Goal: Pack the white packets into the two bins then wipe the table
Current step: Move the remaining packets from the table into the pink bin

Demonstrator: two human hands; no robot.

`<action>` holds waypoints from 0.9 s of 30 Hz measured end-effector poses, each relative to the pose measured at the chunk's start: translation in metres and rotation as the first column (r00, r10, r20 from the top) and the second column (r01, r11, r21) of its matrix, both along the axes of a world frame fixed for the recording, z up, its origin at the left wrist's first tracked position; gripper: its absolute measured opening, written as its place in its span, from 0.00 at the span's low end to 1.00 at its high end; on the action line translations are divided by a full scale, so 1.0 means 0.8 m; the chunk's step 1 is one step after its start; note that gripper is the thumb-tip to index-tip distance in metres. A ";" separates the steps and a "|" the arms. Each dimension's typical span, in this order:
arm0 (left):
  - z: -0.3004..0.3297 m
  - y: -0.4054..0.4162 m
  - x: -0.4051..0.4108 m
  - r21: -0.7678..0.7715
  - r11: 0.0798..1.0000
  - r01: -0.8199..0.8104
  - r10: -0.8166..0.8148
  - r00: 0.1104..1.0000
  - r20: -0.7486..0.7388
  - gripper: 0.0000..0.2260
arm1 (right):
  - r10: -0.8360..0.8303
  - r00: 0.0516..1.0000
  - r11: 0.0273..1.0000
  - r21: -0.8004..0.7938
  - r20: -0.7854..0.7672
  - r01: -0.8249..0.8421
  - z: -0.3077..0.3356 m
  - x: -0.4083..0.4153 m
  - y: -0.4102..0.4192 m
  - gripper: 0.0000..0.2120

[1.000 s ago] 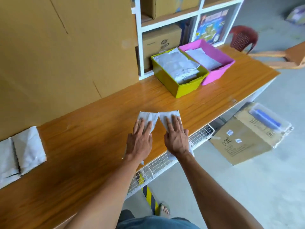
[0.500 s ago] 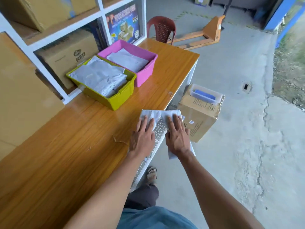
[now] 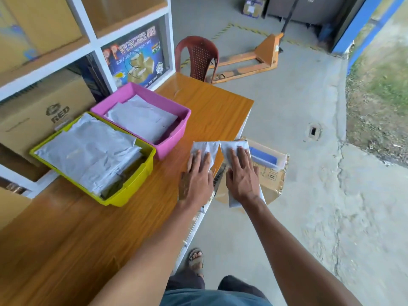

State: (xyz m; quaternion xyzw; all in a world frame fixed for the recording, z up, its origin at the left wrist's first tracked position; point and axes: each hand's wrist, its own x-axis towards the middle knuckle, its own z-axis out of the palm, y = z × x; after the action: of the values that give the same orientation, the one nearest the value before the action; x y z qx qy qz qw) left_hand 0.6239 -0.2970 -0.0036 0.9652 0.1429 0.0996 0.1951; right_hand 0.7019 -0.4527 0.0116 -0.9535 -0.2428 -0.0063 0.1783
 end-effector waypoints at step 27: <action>0.106 0.237 0.190 0.004 0.553 -0.833 0.830 0.551 -0.093 0.27 | 0.741 0.672 0.672 -0.023 -0.011 -0.741 0.083 0.254 0.399 0.35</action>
State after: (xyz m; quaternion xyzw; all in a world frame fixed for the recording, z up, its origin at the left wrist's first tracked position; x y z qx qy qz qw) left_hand 0.7755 -0.1075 0.0815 0.7824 0.5918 0.1362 0.1383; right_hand 0.9049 -0.1339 0.0777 -0.7757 -0.6081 0.0701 0.1535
